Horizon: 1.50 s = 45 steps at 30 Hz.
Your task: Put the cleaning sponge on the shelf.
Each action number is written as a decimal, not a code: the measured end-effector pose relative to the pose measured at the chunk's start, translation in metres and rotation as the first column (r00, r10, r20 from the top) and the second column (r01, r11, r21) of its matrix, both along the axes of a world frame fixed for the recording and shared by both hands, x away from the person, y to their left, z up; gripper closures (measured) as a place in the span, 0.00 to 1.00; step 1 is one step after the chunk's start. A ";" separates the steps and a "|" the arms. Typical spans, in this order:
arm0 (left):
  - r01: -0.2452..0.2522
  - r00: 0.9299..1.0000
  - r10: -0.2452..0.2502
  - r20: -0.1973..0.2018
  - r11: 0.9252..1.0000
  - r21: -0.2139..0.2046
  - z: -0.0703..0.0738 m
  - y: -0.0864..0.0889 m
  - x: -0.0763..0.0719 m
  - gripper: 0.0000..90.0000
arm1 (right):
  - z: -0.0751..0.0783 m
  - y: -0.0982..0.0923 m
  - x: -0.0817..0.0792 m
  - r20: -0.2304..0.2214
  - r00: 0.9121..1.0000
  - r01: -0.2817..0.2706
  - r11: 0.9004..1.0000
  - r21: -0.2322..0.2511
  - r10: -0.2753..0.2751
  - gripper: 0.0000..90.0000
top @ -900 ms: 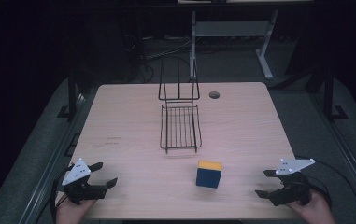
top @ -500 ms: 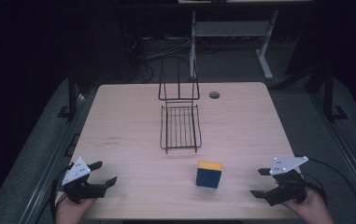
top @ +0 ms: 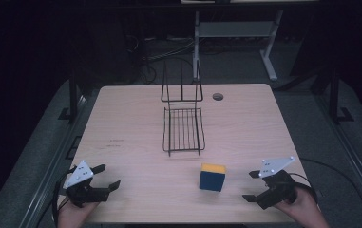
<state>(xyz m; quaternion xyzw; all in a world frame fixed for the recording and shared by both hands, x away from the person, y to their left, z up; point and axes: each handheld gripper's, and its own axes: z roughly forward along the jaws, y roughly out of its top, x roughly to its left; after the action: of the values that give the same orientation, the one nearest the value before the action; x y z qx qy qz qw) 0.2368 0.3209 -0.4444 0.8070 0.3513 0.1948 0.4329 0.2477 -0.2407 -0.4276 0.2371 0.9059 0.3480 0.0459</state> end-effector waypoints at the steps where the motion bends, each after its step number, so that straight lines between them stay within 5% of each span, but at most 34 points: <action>1: -0.001 1.000 0.001 -0.002 1.000 -0.002 0.000 0.000 0.000 0.18 | 0.001 0.003 0.001 0.002 1.000 -0.006 1.000 -0.002 0.006 0.18; 22: 0.003 1.000 -0.003 0.004 1.000 0.000 0.001 -0.001 0.001 0.18 | 0.014 0.049 0.020 0.006 0.993 -0.119 0.993 -0.012 0.120 0.17; 45: 0.004 1.000 -0.004 0.006 1.000 0.003 0.001 -0.001 0.002 0.18 | 0.015 0.078 0.036 -0.002 0.987 -0.159 0.987 -0.019 0.159 0.24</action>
<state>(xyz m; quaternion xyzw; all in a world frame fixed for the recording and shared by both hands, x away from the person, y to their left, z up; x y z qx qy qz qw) 0.2389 0.3200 -0.4435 0.8077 0.3481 0.1968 0.4332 0.2838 -0.1629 -0.4122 0.1638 0.9252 0.3417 0.0202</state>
